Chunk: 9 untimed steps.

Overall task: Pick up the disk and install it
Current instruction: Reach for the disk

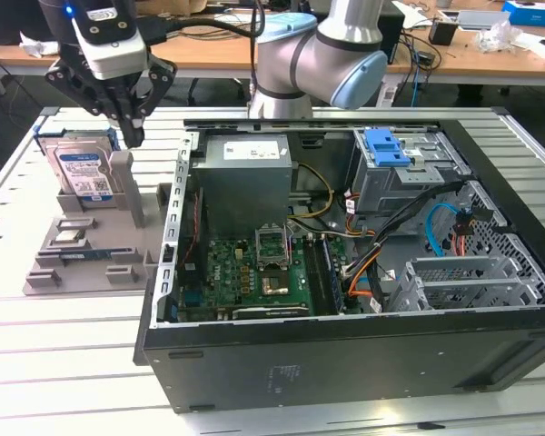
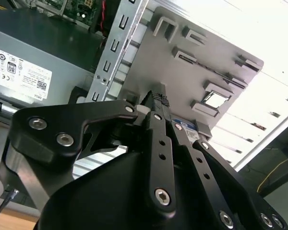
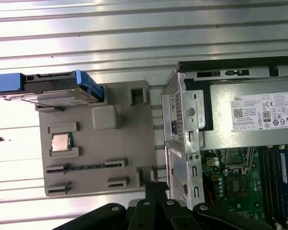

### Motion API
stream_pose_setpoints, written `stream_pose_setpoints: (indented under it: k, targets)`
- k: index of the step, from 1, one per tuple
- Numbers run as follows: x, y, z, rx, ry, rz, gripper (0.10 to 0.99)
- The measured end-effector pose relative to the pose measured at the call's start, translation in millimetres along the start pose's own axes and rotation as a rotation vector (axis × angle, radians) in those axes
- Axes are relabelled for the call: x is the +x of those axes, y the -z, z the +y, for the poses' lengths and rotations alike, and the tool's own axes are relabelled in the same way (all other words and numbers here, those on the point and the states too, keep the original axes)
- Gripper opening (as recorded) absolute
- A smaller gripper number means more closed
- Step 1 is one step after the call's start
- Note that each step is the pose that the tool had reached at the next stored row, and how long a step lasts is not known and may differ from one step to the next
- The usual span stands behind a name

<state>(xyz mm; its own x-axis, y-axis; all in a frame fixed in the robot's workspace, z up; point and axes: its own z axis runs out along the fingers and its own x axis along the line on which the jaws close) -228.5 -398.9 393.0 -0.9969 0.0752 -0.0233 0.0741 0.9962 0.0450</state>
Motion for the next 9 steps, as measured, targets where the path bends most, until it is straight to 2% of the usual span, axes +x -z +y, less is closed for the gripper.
stream_pose_setpoints:
  k: [9]
  targets:
    - [24.4,0.4,-1.8,0.000,0.000,0.0000,0.102]
